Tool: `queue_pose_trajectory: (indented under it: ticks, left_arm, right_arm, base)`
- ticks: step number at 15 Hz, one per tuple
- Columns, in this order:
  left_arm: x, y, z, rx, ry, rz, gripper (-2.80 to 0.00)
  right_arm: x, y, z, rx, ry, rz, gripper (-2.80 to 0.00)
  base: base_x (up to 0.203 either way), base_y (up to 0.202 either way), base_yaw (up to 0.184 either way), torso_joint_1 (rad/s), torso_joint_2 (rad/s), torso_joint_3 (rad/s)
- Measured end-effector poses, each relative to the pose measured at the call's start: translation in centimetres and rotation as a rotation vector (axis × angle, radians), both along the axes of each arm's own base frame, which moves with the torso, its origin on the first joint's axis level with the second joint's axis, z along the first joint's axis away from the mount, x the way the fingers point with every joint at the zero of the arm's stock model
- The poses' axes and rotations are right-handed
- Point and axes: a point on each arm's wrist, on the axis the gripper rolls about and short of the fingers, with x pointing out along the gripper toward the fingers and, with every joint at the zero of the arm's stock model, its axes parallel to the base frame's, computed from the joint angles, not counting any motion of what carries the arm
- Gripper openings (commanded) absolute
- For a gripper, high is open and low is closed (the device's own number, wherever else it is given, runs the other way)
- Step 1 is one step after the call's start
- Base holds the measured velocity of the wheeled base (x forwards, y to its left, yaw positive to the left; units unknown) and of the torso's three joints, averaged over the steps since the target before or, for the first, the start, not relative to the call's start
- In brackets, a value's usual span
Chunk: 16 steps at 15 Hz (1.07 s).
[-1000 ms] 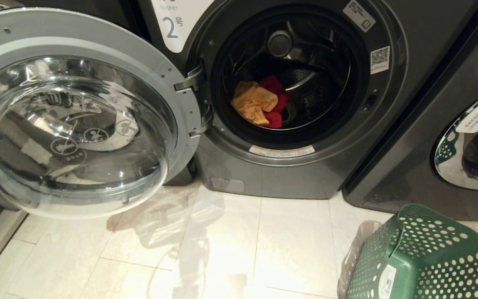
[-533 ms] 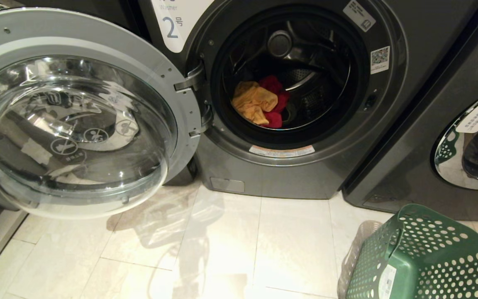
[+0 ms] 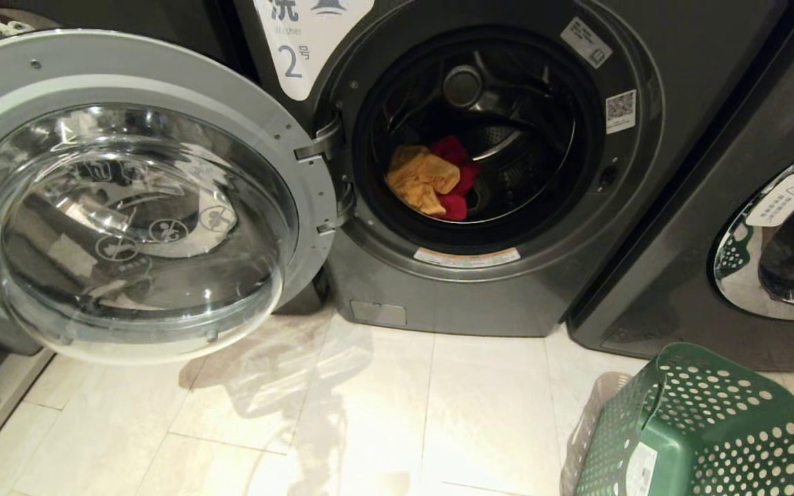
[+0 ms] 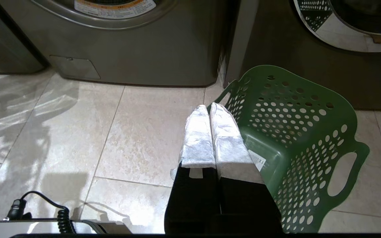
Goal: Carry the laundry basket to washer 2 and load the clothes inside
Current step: Close the washing machine door with the left hand
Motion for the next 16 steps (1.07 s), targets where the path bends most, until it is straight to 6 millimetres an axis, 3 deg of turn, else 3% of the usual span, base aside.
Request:
queue_pose_trajectory:
  ticks: [11, 16]
  left_arm:
    - [-0.3, 0.0, 0.1, 0.020, -0.008, 0.004, -2.80]
    - [0.1, 0.3, -0.7, 0.078, 0.023, 0.029, -2.80]
  right_arm:
    - [0.0, 0.0, 0.0, -0.002, 0.000, 0.000, -2.80]
    - [0.0, 0.0, 0.0, 0.000, -0.001, -0.001, -2.80]
  base:
    - [0.000, 0.000, 0.000, 0.002, 0.00, 0.195]
    - [0.000, 0.000, 0.000, 0.000, 0.00, 0.039]
